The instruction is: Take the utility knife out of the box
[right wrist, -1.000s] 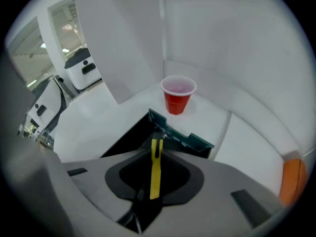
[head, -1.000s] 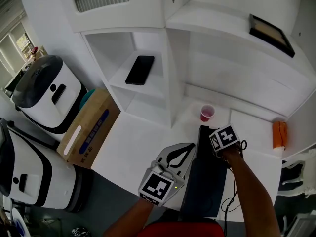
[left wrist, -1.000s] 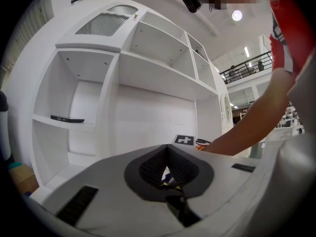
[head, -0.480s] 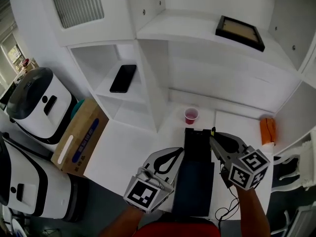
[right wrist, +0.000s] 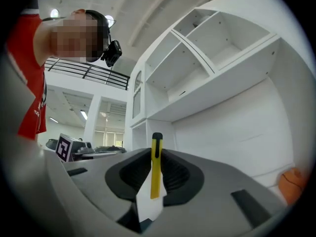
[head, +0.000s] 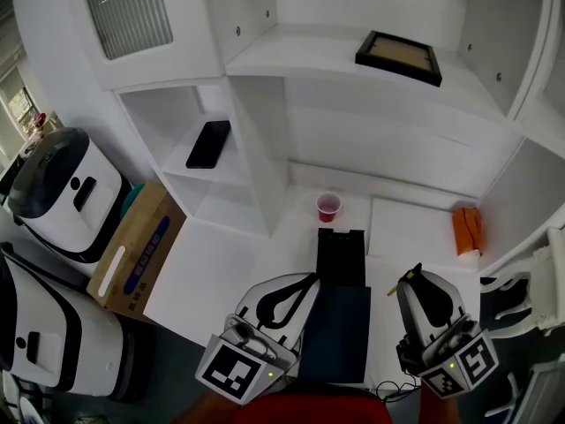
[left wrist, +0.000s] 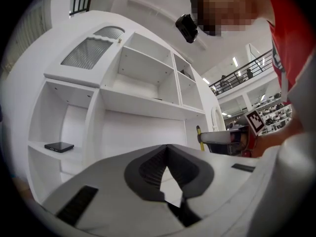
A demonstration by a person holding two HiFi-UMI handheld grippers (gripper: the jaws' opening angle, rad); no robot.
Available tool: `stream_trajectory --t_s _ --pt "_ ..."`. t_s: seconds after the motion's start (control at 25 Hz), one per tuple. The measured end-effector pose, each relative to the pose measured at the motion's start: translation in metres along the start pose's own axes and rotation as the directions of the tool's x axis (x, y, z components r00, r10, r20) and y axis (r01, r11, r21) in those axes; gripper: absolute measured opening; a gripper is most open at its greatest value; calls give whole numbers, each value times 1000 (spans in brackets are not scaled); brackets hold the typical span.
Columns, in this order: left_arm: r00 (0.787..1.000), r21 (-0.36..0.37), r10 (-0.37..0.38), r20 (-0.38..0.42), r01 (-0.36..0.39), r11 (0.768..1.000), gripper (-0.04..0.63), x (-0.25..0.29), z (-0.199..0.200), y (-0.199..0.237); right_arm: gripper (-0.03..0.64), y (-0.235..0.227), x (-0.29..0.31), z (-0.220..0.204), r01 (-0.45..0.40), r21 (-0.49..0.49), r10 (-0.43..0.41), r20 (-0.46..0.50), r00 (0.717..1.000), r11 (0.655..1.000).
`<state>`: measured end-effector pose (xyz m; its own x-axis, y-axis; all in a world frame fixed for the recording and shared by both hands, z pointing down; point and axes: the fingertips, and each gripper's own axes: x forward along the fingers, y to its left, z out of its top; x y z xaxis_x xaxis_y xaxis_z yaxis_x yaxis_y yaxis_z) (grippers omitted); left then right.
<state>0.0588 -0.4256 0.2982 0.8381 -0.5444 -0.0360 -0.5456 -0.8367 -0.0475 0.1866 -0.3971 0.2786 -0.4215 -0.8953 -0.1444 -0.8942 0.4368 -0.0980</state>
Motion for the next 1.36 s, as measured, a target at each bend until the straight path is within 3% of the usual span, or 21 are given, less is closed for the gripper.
stream_trajectory --t_s 0.56,1.36 --pt "1000 -5 -14 -7 14 1000 38 3 -2 -12 80 23 -11 7 -38 -57 38 12 999 998" --pt "1000 4 -4 -2 4 1000 38 10 0 -12 80 18 -9 16 -60 -54 61 22 998 997"
